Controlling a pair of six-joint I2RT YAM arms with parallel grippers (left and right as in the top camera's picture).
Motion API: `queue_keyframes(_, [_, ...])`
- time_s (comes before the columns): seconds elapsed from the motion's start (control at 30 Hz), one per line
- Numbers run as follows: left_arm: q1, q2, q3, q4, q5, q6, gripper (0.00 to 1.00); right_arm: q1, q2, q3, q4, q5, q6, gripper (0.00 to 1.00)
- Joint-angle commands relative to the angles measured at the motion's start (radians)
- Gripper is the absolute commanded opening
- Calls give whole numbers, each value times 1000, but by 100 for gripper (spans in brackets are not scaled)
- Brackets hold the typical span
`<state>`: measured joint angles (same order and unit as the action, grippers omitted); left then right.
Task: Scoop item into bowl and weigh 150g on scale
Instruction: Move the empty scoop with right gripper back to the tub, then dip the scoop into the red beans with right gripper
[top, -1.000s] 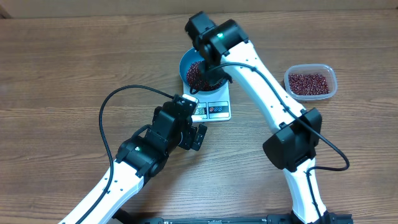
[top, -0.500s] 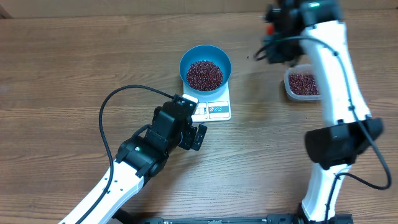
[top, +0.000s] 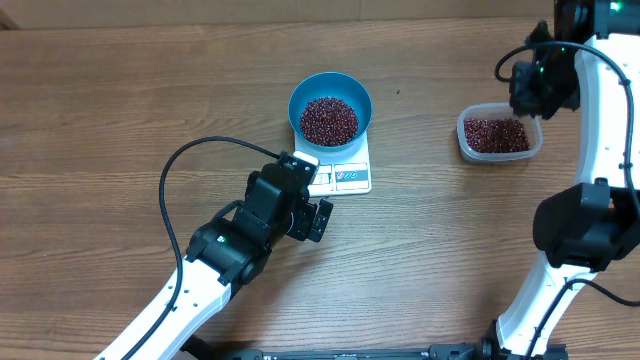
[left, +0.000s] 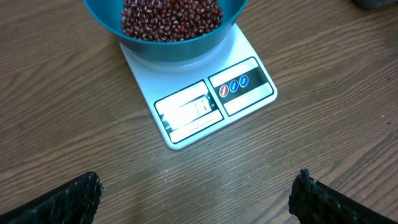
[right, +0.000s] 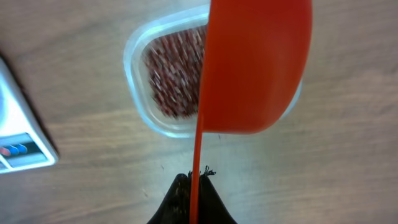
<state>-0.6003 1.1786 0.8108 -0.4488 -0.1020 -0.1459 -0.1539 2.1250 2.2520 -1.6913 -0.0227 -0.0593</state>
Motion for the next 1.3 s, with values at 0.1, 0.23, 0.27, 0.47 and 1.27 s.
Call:
queue_keyframes(0.1, [6, 6, 5, 0, -12, 11, 100, -14, -34, -198, 74, 53, 3, 4])
queue_keyframes(0.23, [6, 6, 5, 0, -13, 11, 99, -17, -34, -319, 167, 103, 4, 4])
queue_keyframes(0.27, [6, 6, 5, 0, -12, 11, 100, -18, -34, -339, 182, 114, 3, 4])
queue_keyframes(0.47, [6, 6, 5, 0, -12, 12, 99, -21, -34, -386, 235, 128, 3, 4])
queue_keyframes(1.27, [6, 6, 5, 0, -12, 12, 100, -31, -32, -388, 304, 135, -27, 4])
